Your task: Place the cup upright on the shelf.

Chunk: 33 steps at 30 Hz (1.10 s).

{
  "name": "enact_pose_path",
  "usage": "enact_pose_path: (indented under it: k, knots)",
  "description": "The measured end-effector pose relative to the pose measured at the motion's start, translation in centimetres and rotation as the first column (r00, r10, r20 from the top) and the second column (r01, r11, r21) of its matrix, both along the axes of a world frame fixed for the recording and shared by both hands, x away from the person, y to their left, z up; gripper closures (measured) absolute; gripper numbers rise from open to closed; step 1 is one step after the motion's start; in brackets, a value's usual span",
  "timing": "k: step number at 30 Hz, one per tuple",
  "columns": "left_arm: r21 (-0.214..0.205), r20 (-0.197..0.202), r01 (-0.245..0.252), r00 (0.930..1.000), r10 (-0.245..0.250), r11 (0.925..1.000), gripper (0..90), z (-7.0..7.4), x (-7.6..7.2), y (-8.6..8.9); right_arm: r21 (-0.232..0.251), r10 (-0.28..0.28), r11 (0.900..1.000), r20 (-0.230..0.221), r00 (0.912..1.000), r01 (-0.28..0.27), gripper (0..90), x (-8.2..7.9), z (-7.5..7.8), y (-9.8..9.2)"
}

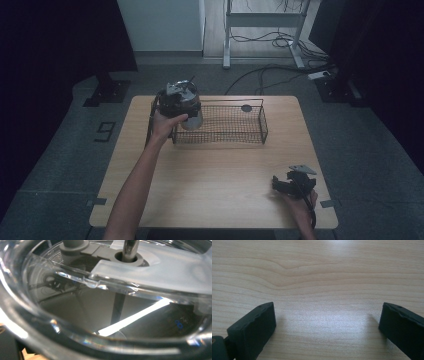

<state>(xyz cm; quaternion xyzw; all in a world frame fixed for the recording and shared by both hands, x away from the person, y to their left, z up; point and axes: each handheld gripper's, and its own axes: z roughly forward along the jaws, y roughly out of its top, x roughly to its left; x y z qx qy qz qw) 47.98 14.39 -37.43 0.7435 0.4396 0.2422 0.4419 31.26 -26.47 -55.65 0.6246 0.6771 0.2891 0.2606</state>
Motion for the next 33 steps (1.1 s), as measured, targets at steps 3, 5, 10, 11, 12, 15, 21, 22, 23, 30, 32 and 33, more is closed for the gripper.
enact_pose_path:
  k: [3, 5, 10, 11, 12, 15, 21, 22, 23, 30, 32, 33]
  knots:
    - [0.009, -0.008, -0.008, 0.9999, 0.009, 0.9999, 4.2, -0.3, 0.6, 0.0, 0.000, 0.000, 1.0000, 0.000, 1.0000, 0.000, 0.7, 0.0, 0.0, 0.0]
    - [0.002, -0.013, -0.013, 0.9998, 0.013, 0.9999, 4.2, -0.7, 1.0, 0.1, 0.000, 0.000, 1.0000, 0.000, 1.0000, 0.000, 0.7, 0.0, 0.0, 0.0]
    - [0.007, -0.027, -0.023, 0.9994, 0.023, 0.9997, 4.2, -1.5, 1.9, -0.1, 0.000, 0.000, 1.0000, 0.000, 1.0000, 0.000, 0.7, 0.0, 0.0, 0.0]
    - [0.008, -0.028, -0.024, 0.9993, 0.024, 0.9997, 4.2, -1.6, 2.2, -0.1, 0.000, 0.000, 1.0000, 0.000, 1.0000, 0.000, 0.7, 0.0, 0.0, 0.0]
    - [0.005, -0.032, -0.028, 0.9991, 0.028, 0.9996, 4.2, -1.8, 2.4, -0.1, 0.000, 0.000, 1.0000, 0.000, 1.0000, 0.000, 0.7, 0.0, 0.0, 0.0]
    - [0.012, -0.039, -0.034, 0.9986, 0.034, 0.9994, 4.2, -2.3, 3.0, -0.3, 0.000, 0.001, 1.0000, 0.000, 1.0000, -0.001, 0.7, 0.0, 0.0, 0.0]
    - [0.022, -0.050, -0.051, 0.9974, 0.052, 0.9985, 4.2, -3.2, 3.9, -0.6, 0.001, 0.000, 1.0000, 0.000, 1.0000, 0.000, 0.7, 0.0, 0.0, 0.0]
    - [0.025, -0.052, -0.051, 0.9972, 0.053, 0.9984, 4.2, -3.3, 4.0, -0.7, 0.001, 0.000, 1.0000, 0.000, 1.0000, 0.000, 0.7, 0.0, 0.0, 0.0]
    - [0.027, -0.053, -0.052, 0.9972, 0.053, 0.9983, 4.2, -3.5, 4.1, -0.7, 0.000, 0.001, 1.0000, 0.001, 1.0000, -0.001, 0.7, 0.0, 0.0, 0.0]
    - [0.040, -0.065, -0.066, 0.9955, 0.068, 0.9970, 4.2, -4.6, 4.6, -1.1, 0.000, 0.001, 1.0000, 0.000, 1.0000, -0.001, 0.7, 0.0, 0.0, 0.0]
    - [0.040, -0.073, -0.068, 0.9948, 0.071, 0.9969, 4.2, -5.0, 4.7, -1.2, 0.000, 0.001, 1.0000, 0.000, 1.0000, -0.001, 0.7, 0.0, 0.0, 0.0]
    - [0.043, -0.081, -0.068, 0.9942, 0.072, 0.9967, 4.2, -5.3, 4.8, -1.2, 0.001, 0.001, 1.0000, 0.001, 1.0000, -0.001, 0.7, 0.0, 0.0, 0.0]
